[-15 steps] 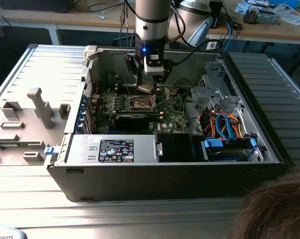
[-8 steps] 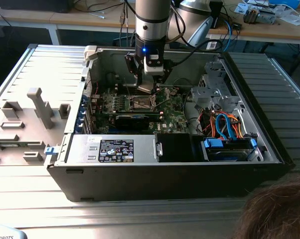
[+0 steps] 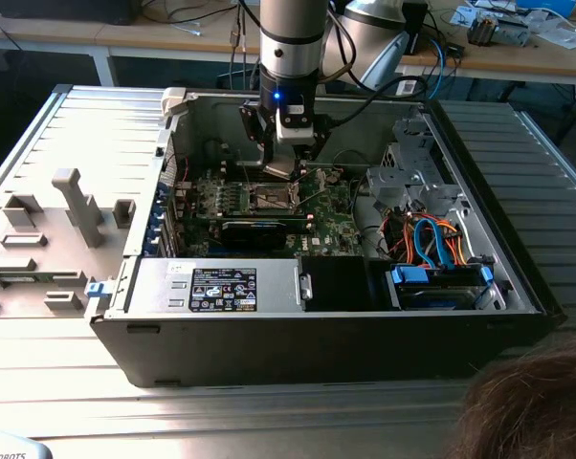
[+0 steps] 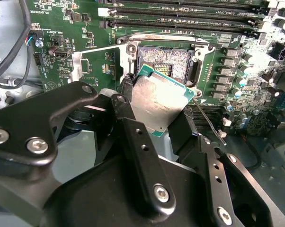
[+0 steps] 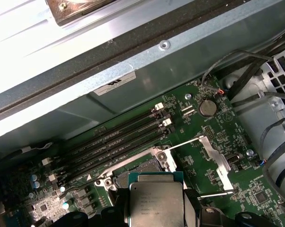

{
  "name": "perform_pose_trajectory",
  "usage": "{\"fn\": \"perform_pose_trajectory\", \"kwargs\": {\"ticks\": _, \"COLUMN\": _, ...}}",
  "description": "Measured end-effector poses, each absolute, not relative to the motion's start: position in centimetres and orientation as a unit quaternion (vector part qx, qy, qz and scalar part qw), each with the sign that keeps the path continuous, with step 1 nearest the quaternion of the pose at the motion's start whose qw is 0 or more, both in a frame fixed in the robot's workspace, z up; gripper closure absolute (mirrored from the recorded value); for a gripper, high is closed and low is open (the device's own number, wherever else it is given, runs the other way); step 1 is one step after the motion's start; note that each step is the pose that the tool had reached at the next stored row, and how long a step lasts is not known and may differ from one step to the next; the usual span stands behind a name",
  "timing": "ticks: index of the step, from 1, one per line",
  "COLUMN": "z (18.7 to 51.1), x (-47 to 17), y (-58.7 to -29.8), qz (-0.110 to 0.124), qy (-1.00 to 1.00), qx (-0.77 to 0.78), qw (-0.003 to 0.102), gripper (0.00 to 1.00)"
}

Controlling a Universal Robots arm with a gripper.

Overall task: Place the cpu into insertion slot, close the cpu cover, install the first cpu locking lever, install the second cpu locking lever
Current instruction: 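Place the cpu into insertion slot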

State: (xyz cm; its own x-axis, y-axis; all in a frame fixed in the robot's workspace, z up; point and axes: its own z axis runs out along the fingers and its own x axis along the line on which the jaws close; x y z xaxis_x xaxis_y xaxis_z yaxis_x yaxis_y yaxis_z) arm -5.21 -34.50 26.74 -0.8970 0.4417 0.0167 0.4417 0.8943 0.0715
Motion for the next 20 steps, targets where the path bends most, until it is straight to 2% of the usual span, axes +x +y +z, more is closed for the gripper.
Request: {"fn": "perform_pose_trajectory", "kwargs": {"ticks": 20, "z": 26.74, "x": -5.21, "y": -34.50, "qz": -0.037, "qy": -0.972, "qx": -0.232, "qw": 0.000, "gripper": 0.45}}
